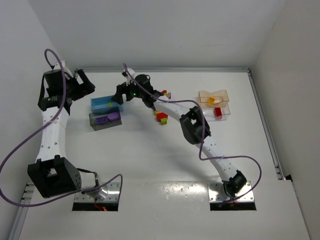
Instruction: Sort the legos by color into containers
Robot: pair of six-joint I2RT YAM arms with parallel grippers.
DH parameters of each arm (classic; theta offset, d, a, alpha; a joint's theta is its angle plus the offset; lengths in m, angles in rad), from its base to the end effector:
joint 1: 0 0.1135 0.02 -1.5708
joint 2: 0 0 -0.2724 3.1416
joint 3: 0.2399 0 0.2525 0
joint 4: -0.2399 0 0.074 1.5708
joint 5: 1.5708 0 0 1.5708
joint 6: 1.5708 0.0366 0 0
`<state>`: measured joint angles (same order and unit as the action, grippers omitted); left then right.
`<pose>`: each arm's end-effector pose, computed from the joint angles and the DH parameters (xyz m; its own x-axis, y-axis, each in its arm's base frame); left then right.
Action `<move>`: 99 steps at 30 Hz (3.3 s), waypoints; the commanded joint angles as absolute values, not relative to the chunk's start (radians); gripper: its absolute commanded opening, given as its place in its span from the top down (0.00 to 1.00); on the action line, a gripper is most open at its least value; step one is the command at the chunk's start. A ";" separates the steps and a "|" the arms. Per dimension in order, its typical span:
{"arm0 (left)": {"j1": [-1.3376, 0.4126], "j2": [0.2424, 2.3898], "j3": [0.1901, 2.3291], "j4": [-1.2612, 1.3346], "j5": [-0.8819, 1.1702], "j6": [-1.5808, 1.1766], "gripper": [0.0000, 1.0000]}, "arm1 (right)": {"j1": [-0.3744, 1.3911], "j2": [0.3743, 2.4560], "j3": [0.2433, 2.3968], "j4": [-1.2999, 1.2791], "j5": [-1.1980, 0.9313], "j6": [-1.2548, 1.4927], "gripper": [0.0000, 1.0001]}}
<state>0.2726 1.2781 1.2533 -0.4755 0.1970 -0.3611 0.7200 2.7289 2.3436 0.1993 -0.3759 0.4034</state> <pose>0.2759 0.0697 0.3755 -0.3973 -0.4708 -0.7877 -0.2555 0.8812 -0.3978 0.4614 0.4226 0.1662 -0.4751 0.0690 -0.8772 -0.7590 0.4723 0.4482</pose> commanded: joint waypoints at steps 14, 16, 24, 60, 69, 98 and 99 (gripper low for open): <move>-0.208 1.721 1.555 -0.368 0.092 -0.285 0.00 | 0.226 2.064 2.053 -0.540 -0.377 0.081 0.21; -0.262 1.846 1.668 -0.368 0.083 -0.275 0.00 | 0.177 2.013 1.946 -0.584 -0.365 0.040 0.22; -0.408 2.255 2.112 -0.454 0.120 -0.184 0.00 | 0.035 1.792 1.664 -0.595 -0.365 -0.011 0.22; -0.528 2.516 2.181 -0.489 0.129 0.057 0.48 | -0.061 1.741 1.601 -0.635 -0.417 -0.028 0.22; -0.479 1.937 1.488 -0.161 0.254 0.066 0.80 | 0.006 1.850 1.580 -0.612 -0.743 0.126 0.22; -0.466 1.316 1.080 -0.161 0.311 0.097 0.74 | 0.366 1.994 1.761 -0.624 -1.244 0.135 0.18; -0.466 1.330 1.092 -0.161 0.311 0.106 0.74 | 0.376 1.994 1.781 -0.635 -1.235 0.135 0.18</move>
<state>-0.4686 1.3102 1.0435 -0.1967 0.2893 0.1005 0.3561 2.0060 1.7306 -0.6346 -1.2308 0.1547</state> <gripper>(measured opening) 0.681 0.811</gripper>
